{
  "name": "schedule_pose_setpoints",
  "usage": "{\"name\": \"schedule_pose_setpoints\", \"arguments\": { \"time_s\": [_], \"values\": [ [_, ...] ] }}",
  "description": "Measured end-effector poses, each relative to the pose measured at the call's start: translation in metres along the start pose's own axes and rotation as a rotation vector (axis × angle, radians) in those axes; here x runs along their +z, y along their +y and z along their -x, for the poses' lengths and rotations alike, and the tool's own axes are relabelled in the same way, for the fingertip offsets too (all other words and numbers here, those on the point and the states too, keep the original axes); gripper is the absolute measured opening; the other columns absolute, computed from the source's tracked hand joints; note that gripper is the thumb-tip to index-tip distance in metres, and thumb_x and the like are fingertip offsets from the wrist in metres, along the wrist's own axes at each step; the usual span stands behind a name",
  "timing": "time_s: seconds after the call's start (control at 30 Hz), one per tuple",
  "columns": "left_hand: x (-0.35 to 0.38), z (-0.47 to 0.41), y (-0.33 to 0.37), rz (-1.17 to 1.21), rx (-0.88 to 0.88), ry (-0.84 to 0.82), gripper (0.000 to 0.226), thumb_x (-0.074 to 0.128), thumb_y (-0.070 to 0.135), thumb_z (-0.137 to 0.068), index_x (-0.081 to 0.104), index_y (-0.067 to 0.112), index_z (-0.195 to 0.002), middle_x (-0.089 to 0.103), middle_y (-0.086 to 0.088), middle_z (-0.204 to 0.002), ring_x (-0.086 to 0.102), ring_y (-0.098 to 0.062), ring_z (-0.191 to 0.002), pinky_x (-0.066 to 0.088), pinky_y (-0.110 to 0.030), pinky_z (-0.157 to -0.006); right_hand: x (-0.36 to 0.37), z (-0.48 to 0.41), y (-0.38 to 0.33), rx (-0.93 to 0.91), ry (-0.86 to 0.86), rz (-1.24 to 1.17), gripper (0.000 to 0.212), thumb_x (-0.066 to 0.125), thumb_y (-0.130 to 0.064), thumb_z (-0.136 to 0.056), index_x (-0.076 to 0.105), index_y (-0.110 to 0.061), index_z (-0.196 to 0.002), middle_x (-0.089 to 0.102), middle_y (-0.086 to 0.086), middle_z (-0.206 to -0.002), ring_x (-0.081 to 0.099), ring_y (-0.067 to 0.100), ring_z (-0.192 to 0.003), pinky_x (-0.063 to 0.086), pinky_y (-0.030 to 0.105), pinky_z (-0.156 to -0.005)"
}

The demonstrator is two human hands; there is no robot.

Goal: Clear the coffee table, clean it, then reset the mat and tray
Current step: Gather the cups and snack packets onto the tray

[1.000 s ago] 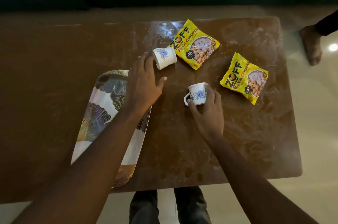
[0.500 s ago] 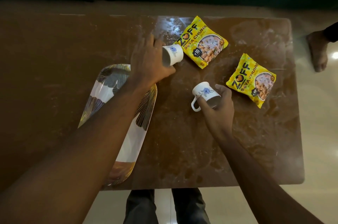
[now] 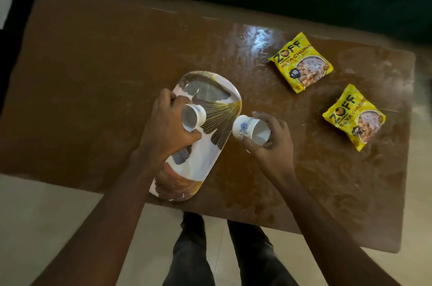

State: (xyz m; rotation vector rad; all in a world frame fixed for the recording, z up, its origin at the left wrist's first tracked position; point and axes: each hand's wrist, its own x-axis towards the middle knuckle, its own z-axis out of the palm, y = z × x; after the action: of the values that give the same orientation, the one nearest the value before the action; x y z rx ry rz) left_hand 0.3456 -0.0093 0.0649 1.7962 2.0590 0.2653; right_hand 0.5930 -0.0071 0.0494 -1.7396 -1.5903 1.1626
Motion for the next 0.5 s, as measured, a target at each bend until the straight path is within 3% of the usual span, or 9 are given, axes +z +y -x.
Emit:
{"name": "schedule_pose_setpoints", "arguments": {
  "time_s": [0.07,0.2,0.37,0.5],
  "values": [
    [0.002,0.010,-0.020,0.035,-0.010,-0.004,0.075,0.091,0.036,-0.053,0.058,0.012,-0.116,0.042,-0.010,-0.113,0.051,-0.023,-0.100,0.053,-0.038,-0.080,0.017,0.003,-0.006,-0.057,-0.059,0.058,0.062,0.083,-0.030,-0.071,0.057,-0.029,-0.128,0.053,-0.004,-0.123,0.047,-0.005,-0.104,0.037,0.002,-0.077],
    [0.005,0.019,-0.043,0.113,0.014,0.015,0.078,0.092,0.032,-0.052,0.057,0.012,-0.119,0.043,-0.010,-0.114,0.053,-0.022,-0.099,0.052,-0.034,-0.079,0.051,0.007,-0.011,-0.125,-0.159,0.161,0.070,0.084,-0.017,-0.067,0.054,-0.018,-0.131,0.054,-0.001,-0.126,0.049,0.018,-0.117,0.038,0.024,-0.086],
    [0.010,0.016,-0.062,0.142,0.068,-0.020,0.081,0.092,0.034,-0.054,0.055,0.012,-0.122,0.045,-0.009,-0.118,0.054,-0.021,-0.102,0.051,-0.032,-0.080,0.083,0.011,-0.014,-0.232,-0.259,0.282,0.069,0.077,-0.007,-0.065,0.058,-0.019,-0.130,0.050,0.002,-0.126,0.043,0.021,-0.119,0.035,0.026,-0.090],
    [0.019,0.018,-0.071,0.138,0.123,-0.066,0.075,0.089,0.033,-0.057,0.057,0.011,-0.120,0.047,-0.010,-0.115,0.054,-0.024,-0.102,0.053,-0.038,-0.080,0.100,0.013,-0.012,-0.226,-0.293,0.323,0.076,0.076,-0.003,-0.065,0.054,-0.014,-0.137,0.051,0.005,-0.133,0.043,0.024,-0.124,0.032,0.026,-0.097]
  ]
}}
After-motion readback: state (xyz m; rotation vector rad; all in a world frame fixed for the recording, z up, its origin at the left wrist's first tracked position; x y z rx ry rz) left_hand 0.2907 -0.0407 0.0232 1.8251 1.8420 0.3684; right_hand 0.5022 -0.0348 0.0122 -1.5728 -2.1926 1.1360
